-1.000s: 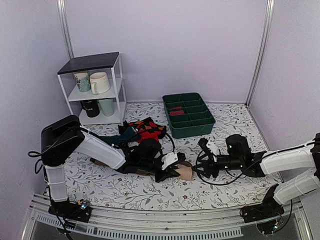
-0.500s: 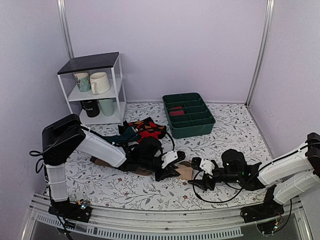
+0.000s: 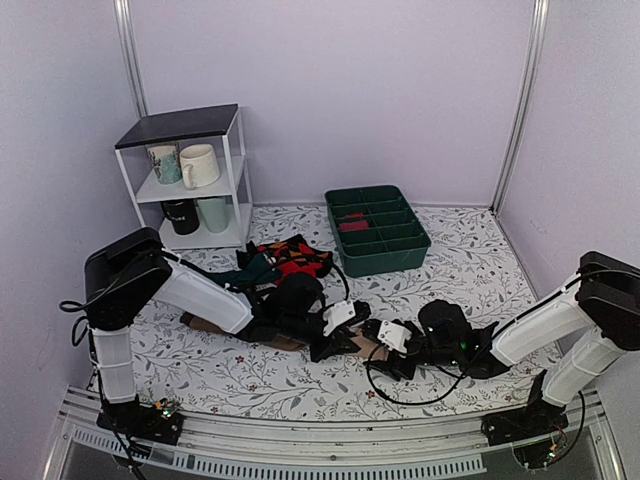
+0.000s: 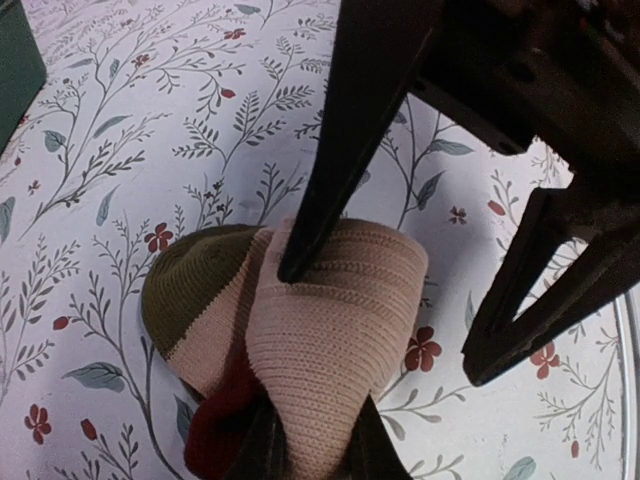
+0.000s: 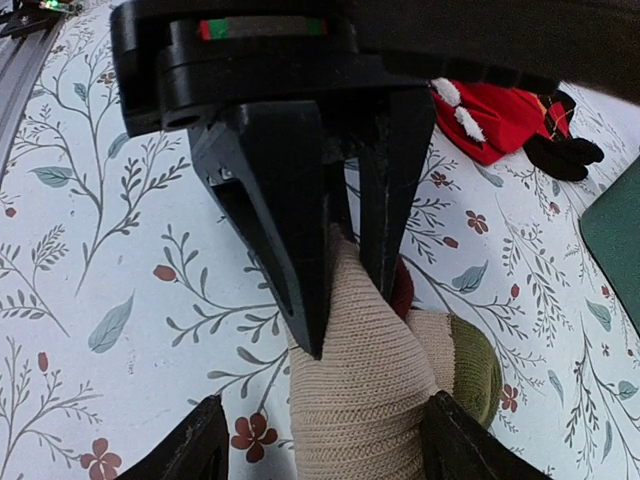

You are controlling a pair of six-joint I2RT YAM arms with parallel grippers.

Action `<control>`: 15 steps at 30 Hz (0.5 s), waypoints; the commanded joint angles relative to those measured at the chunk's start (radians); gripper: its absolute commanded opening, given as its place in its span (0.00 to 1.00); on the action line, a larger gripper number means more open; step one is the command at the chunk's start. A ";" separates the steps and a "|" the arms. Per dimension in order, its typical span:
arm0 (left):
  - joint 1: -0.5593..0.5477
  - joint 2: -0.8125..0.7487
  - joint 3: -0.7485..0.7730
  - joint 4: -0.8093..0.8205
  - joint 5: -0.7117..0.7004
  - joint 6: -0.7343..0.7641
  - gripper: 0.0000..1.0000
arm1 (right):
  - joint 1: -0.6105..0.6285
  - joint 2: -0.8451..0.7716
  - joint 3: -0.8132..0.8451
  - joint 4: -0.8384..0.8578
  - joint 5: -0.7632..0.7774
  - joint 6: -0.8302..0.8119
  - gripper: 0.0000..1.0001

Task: Roll the socks
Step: Roll a pair of socks at the center of the board.

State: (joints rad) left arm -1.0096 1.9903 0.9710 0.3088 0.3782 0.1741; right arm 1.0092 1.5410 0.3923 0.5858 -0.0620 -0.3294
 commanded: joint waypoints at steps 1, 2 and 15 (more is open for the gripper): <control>-0.007 0.106 -0.057 -0.308 -0.001 -0.009 0.00 | 0.006 0.053 0.024 -0.001 0.049 0.025 0.67; -0.006 0.108 -0.055 -0.310 -0.001 -0.009 0.00 | 0.006 0.061 0.027 -0.002 0.046 0.028 0.65; -0.007 0.102 -0.051 -0.304 -0.016 0.006 0.00 | 0.006 0.187 0.077 -0.130 -0.026 0.227 0.19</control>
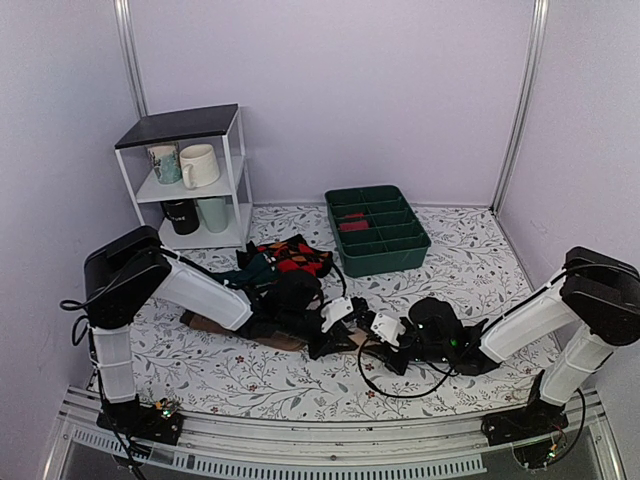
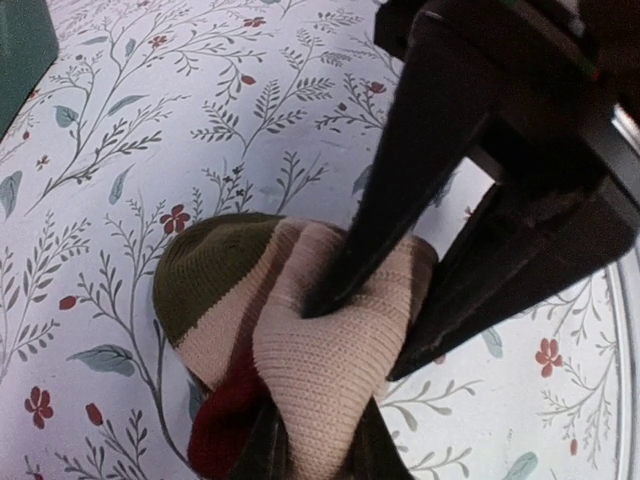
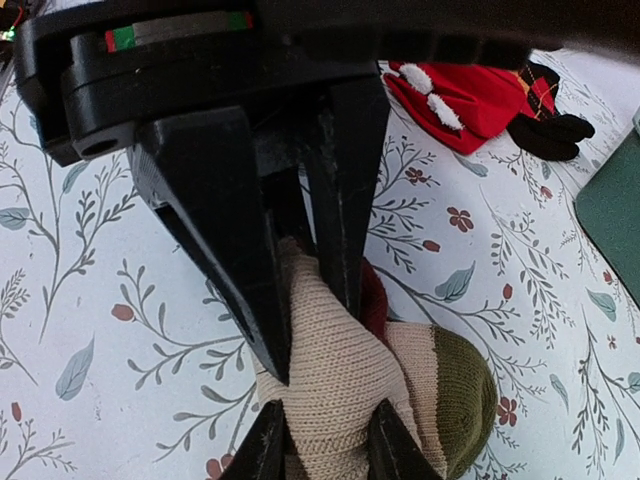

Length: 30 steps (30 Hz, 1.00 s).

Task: Roll the socks
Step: Roll a pair of socks at the center of the board.

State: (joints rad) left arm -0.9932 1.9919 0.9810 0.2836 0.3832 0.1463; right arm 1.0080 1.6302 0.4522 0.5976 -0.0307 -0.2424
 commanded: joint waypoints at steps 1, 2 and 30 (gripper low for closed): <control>-0.023 0.100 -0.059 -0.277 -0.022 0.035 0.00 | 0.007 0.109 0.014 -0.146 -0.062 0.166 0.15; -0.023 0.101 -0.057 -0.273 -0.025 0.037 0.00 | 0.007 0.120 0.011 -0.150 -0.067 0.187 0.11; -0.057 -0.331 -0.583 0.650 -0.225 0.335 0.86 | -0.010 0.252 0.156 -0.452 -0.317 0.449 0.04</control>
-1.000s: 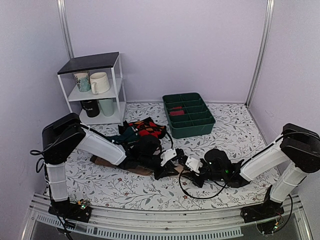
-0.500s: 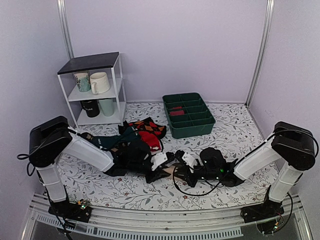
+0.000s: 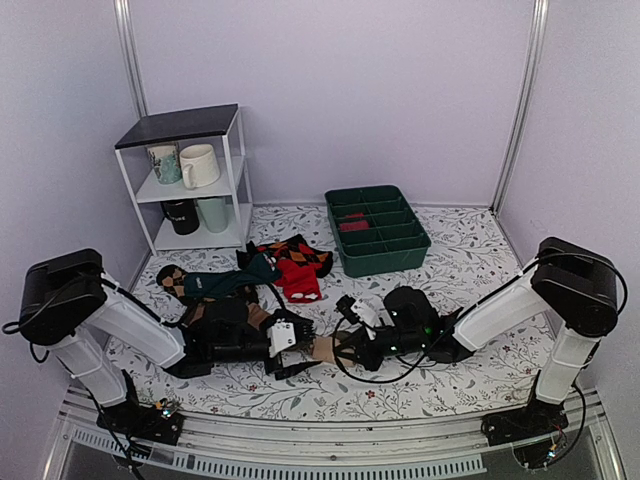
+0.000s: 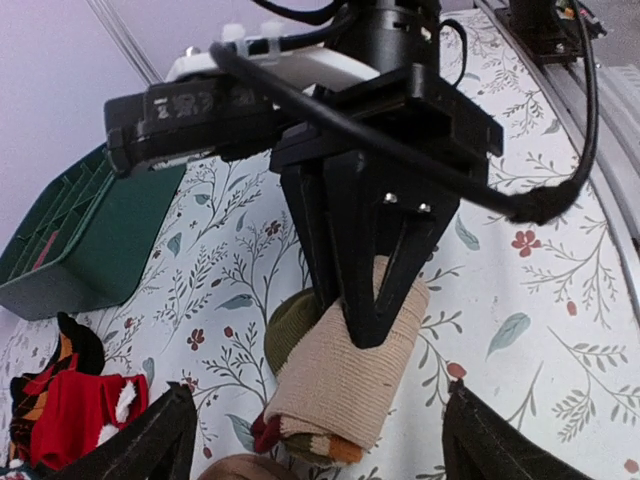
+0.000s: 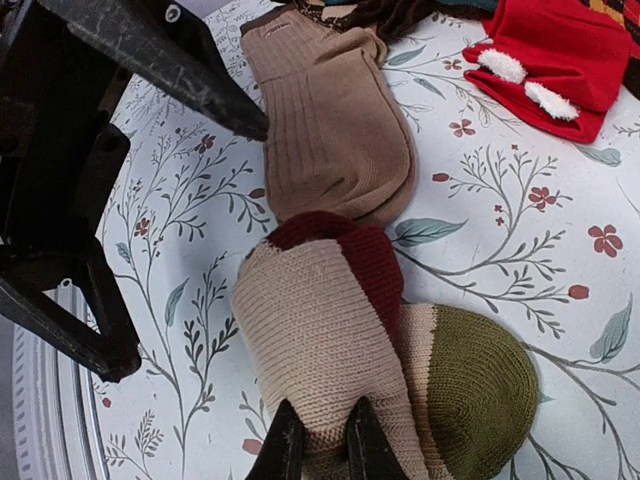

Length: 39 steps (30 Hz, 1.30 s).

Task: Roll the socks
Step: Roll a pair of socks at the center of the board.

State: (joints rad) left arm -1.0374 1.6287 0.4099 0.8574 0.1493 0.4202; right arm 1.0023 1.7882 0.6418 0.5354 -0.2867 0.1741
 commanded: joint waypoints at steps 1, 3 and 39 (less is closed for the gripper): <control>-0.013 0.043 -0.005 0.058 0.001 0.066 0.86 | -0.009 0.095 -0.029 -0.396 -0.064 0.036 0.04; -0.014 0.059 0.003 0.028 -0.017 0.076 0.86 | -0.014 0.096 -0.027 -0.395 -0.070 0.035 0.03; -0.015 0.215 0.177 -0.254 0.076 -0.034 0.00 | -0.044 0.120 0.011 -0.416 -0.099 0.010 0.04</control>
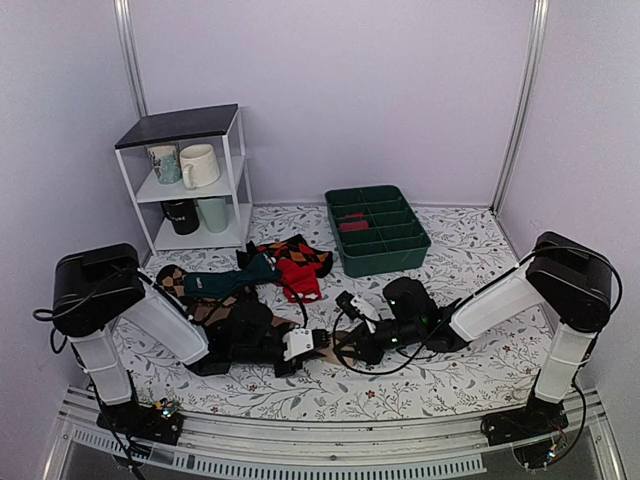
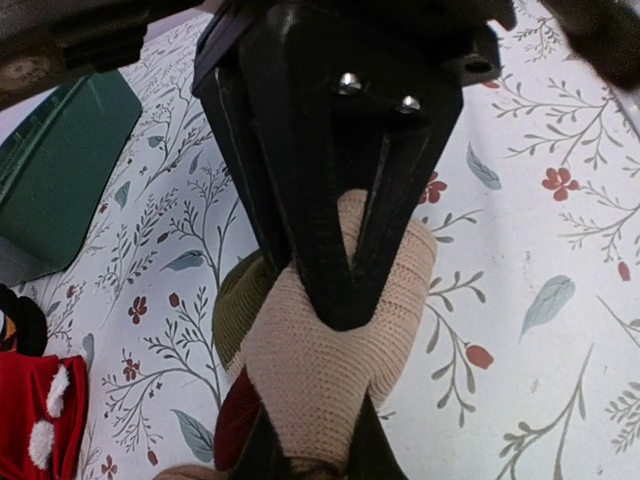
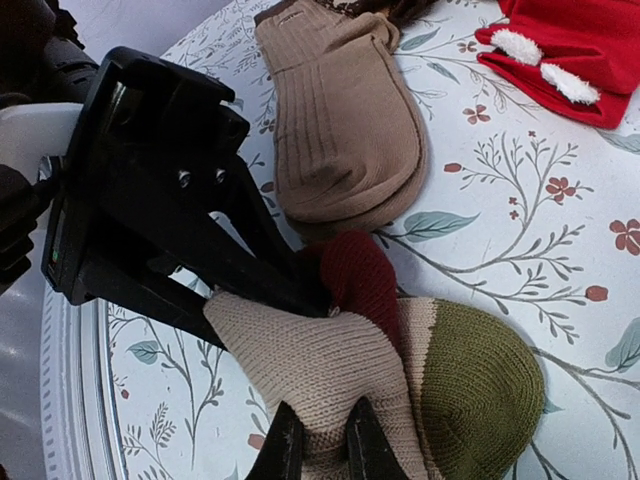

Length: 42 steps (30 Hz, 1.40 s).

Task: Roll the socks
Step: Roll a pair of socks at the center of the board.

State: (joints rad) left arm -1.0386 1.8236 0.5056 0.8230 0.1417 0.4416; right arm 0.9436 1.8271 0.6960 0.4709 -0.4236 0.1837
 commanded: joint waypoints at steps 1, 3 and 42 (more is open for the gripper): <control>-0.014 0.019 0.103 -0.278 0.090 -0.084 0.00 | 0.012 0.062 -0.039 -0.354 0.047 -0.005 0.06; -0.013 0.021 0.144 -0.388 0.097 -0.118 0.00 | 0.004 0.021 -0.028 -0.358 0.070 -0.016 0.13; 0.038 0.179 0.281 -0.713 0.227 -0.255 0.00 | 0.070 -0.198 -0.256 0.161 0.199 -0.605 0.60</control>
State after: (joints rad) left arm -1.0004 1.9095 0.8425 0.3603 0.3733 0.2001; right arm 1.0054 1.5848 0.4175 0.6285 -0.1978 -0.4065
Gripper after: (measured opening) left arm 0.108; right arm 0.626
